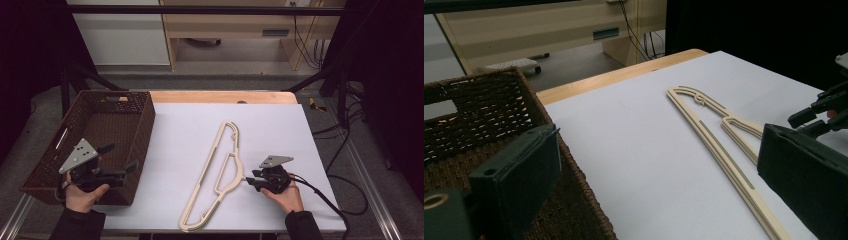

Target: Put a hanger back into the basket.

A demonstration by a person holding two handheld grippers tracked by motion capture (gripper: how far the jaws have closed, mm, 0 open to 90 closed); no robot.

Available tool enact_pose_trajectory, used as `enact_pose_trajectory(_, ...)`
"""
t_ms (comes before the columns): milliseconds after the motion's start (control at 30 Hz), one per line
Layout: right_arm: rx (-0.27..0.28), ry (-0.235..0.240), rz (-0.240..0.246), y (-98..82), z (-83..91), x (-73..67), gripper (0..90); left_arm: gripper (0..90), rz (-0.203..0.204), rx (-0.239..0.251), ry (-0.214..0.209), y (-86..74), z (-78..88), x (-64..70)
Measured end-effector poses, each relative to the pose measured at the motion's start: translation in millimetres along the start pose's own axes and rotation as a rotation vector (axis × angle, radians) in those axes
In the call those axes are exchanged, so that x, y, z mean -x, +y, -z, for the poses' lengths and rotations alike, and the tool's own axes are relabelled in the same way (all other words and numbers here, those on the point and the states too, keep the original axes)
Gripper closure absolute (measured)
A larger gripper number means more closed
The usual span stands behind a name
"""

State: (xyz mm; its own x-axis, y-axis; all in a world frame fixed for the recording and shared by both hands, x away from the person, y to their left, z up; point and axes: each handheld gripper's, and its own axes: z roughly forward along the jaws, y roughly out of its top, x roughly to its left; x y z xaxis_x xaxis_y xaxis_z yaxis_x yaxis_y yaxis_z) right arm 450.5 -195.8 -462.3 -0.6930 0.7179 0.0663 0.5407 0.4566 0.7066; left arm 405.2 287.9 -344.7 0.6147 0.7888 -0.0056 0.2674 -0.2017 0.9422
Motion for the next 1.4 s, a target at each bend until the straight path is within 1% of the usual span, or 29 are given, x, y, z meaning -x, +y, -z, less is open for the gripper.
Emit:
enact_pose_trajectory(33,-0.019,0.011,-0.007,-1.7,-3.0,1.0,65.6,3.4,0.0,-0.001,-0.002,-0.1,-0.4,0.4)
enact_pose_trajectory(100,-0.018,0.019,-0.013,-2.7,-4.6,1.4,66.6,3.4,-0.002,-0.003,-0.004,-0.2,-1.0,1.3)
enact_pose_trajectory(133,-0.025,0.013,-0.002,-3.5,-5.4,3.2,68.2,3.5,0.002,-0.004,-0.007,-0.4,-1.5,2.0)
enact_pose_trajectory(200,-0.031,0.012,-0.026,-4.5,-6.0,4.6,72.0,3.5,-0.005,-0.007,-0.007,-0.5,-2.6,2.5)
enact_pose_trajectory(267,-0.03,0.023,-0.012,-5.8,-5.9,7.6,75.3,3.5,-0.007,-0.011,-0.009,-0.8,-3.7,3.8)
enact_pose_trajectory(400,-0.036,0.049,-0.027,-7.5,-7.1,9.2,80.0,3.5,-0.013,-0.017,-0.016,-1.0,-5.7,5.6)
enact_pose_trajectory(433,-0.036,0.049,-0.027,-7.5,-7.1,9.2,80.0,3.5,-0.011,-0.02,-0.018,-1.2,-6.2,6.4)
enact_pose_trajectory(467,-0.037,0.068,-0.018,-8.1,-7.9,10.2,82.8,3.5,-0.013,-0.022,-0.019,-1.3,-6.8,7.0)
enact_pose_trajectory(500,-0.033,0.073,-0.016,-8.2,-7.8,10.4,84.0,3.6,-0.017,-0.027,-0.023,-1.4,-8.1,8.4)
enact_pose_trajectory(533,-0.03,0.081,-0.015,-8.0,-7.1,10.7,84.5,3.6,-0.017,-0.027,-0.023,-1.4,-8.1,8.4)
enact_pose_trajectory(567,-0.025,0.073,-0.018,-7.5,-6.7,10.9,84.7,3.5,-0.021,-0.031,-0.027,-1.4,-9.4,9.8)
enact_pose_trajectory(600,-0.025,0.076,-0.015,-7.2,-5.4,11.7,84.9,3.6,-0.023,-0.032,-0.029,-1.4,-10.2,10.5)
enact_pose_trajectory(633,-0.017,0.087,-0.019,-6.8,-4.6,12.0,85.1,3.6,-0.023,-0.032,-0.029,-1.4,-10.2,10.5)
enact_pose_trajectory(800,-0.012,0.077,-0.03,-5.5,-2.1,12.7,85.7,3.6,-0.025,-0.04,-0.037,-1.9,-13.3,14.1)
enact_pose_trajectory(833,-0.009,0.078,-0.045,-4.9,-1.0,12.2,85.9,3.6,-0.025,-0.041,-0.04,-1.8,-13.8,15.2)
enact_pose_trajectory(867,-0.005,0.076,-0.041,-4.6,0.4,12.8,86.1,3.7,-0.027,-0.042,-0.044,-1.7,-14.4,16.3)
enact_pose_trajectory(933,0.002,0.069,-0.061,-2.7,3.1,11.9,86.6,3.7,-0.03,-0.046,-0.051,-1.7,-16.3,19.7)
enact_pose_trajectory(967,0.01,0.062,-0.055,-2.2,4.1,12.4,86.8,3.7,-0.033,-0.049,-0.057,-1.8,-17.9,22.1)
enact_pose_trajectory(1000,0.018,0.069,-0.062,-0.9,6.1,12.0,86.9,3.8,-0.036,-0.052,-0.06,-1.8,-19.0,23.8)
enact_pose_trajectory(1033,0.026,0.074,-0.055,-0.5,7.2,12.3,87.0,3.8,-0.04,-0.056,-0.065,-1.8,-20.5,26.3)
enact_pose_trajectory(1067,0.036,0.071,-0.06,2.0,10.1,10.6,87.2,4.1,-0.041,-0.059,-0.071,-1.9,-22.2,29.1)
enact_pose_trajectory(1167,0.044,0.075,-0.069,4.4,13.4,8.6,87.5,4.1,-0.055,-0.079,-0.094,-2.1,-29.1,40.1)
enact_pose_trajectory(1200,0.052,0.073,-0.064,5.8,15.0,8.0,87.6,4.2,-0.058,-0.083,-0.099,-2.1,-30.8,43.2)
enact_pose_trajectory(1233,0.063,0.076,-0.07,8.3,16.7,5.9,87.7,4.6,-0.055,-0.086,-0.107,-2.3,-33.6,47.9)
enact_pose_trajectory(1300,0.064,0.078,-0.075,9.8,17.8,4.4,87.8,4.6,-0.062,-0.108,-0.128,-2.5,-39.1,58.0)
enact_pose_trajectory(1333,0.065,0.079,-0.065,10.9,18.8,3.9,87.9,4.8,-0.06,-0.116,-0.133,-2.8,-42.2,63.8)
enact_pose_trajectory(1367,0.065,0.077,-0.066,12.3,19.7,2.4,87.9,5.0,-0.063,-0.126,-0.143,-3.3,-45.4,69.6)
enact_pose_trajectory(1400,0.068,0.077,-0.064,14.3,21.3,0.8,88.0,5.5,-0.071,-0.156,-0.163,-4.7,-52.5,81.6)
